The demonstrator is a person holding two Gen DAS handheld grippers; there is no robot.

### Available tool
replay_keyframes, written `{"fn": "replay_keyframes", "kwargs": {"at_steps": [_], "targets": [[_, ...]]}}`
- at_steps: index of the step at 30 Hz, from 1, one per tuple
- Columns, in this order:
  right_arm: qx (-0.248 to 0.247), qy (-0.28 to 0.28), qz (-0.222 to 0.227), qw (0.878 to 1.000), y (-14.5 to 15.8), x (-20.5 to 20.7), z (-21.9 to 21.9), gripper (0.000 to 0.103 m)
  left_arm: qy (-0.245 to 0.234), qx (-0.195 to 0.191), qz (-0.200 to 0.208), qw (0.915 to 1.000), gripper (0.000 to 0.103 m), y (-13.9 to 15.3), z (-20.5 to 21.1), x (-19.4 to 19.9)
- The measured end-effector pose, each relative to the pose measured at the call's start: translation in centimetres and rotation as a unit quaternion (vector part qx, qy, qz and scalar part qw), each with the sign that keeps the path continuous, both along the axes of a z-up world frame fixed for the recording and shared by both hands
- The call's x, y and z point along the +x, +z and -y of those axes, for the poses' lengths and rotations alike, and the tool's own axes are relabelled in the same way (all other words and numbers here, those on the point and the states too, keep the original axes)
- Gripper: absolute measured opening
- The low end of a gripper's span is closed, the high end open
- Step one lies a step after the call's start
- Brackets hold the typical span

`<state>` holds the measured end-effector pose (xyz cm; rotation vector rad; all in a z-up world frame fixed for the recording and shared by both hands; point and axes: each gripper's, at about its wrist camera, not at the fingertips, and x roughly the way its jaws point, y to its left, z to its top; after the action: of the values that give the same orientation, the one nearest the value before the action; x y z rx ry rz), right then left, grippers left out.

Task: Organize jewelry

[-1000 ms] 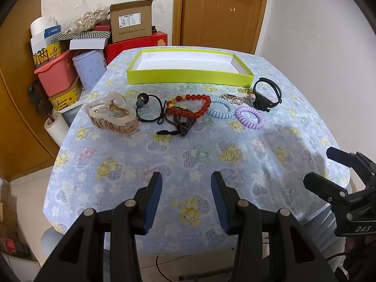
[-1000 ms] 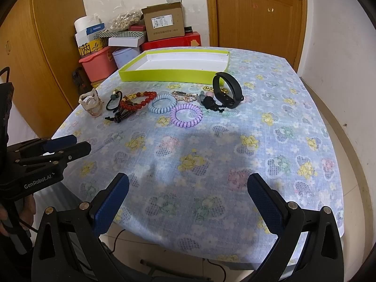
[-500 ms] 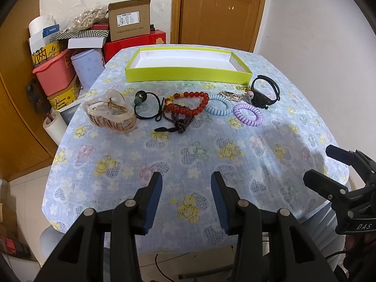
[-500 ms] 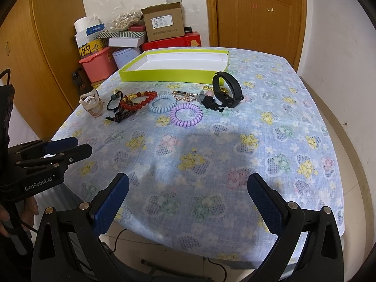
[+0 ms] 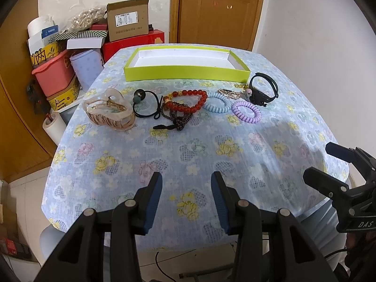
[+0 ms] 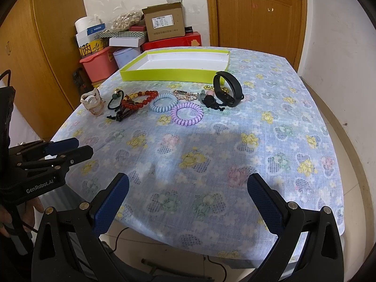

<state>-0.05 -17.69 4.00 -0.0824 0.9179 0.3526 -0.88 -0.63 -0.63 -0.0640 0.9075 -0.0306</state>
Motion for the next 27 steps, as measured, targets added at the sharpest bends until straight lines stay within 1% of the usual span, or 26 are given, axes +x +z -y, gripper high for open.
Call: {"fn": "replay_keyframes", "kwargs": {"at_steps": [17,27], "targets": [[0.0,0.0,0.0,1.0,0.02,0.0,0.01,0.101,0.001,-0.004,0.004,1.0,0.045,0.14,0.01,-0.06],[0.0,0.004,0.003,1.0,0.16,-0.04,-0.1,0.101,0.003,-0.016,-0.001,0.9999,0.045,-0.14,-0.46,0.49]]}}
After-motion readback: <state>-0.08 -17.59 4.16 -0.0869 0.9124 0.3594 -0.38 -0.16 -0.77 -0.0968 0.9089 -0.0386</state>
